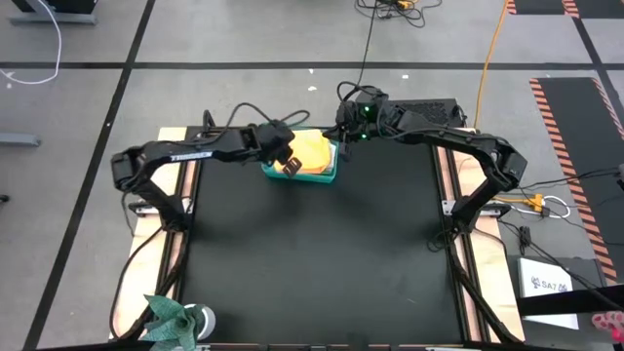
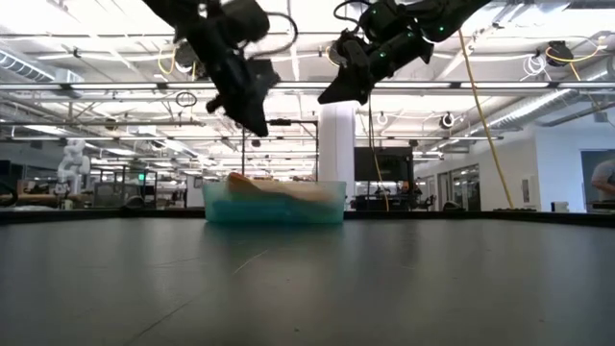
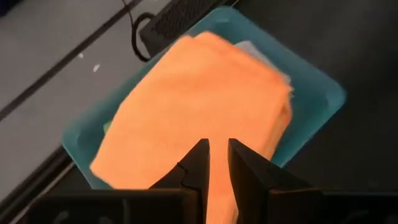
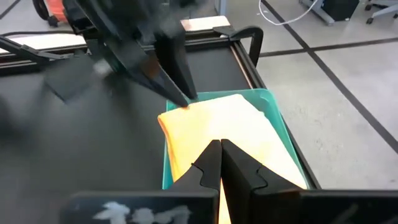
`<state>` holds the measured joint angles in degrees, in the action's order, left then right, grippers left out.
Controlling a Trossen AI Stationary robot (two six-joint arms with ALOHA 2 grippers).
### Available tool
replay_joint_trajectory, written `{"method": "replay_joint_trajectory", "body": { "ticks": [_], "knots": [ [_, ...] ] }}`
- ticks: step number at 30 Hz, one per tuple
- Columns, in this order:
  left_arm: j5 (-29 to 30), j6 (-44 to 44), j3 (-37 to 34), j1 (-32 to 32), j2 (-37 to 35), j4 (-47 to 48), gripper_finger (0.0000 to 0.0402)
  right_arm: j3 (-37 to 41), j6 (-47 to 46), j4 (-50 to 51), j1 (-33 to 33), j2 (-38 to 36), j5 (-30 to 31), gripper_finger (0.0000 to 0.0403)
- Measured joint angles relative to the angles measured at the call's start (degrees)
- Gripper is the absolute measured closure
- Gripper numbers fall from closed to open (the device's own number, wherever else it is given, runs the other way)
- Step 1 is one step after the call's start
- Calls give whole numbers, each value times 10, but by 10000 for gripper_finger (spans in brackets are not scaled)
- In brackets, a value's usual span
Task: Fold microfiber towels
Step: Return to Home Position
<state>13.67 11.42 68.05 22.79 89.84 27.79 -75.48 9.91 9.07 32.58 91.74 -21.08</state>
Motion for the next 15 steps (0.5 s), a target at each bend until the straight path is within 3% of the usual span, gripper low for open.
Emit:
{"method": "replay_joint_trajectory", "body": {
  "ticks": [3,6,10,15],
  "knots": [
    [0,-14,1,-1,-11,10,339,0,-1,10,1,0,0,403],
    [6,-12,-1,5,-5,91,339,0,-16,28,1,0,0,403],
    [62,-2,-2,4,12,179,339,8,-26,79,-9,5,-13,403],
    [95,1,0,9,10,178,339,71,-48,34,-46,30,-15,403]
  ]
}}
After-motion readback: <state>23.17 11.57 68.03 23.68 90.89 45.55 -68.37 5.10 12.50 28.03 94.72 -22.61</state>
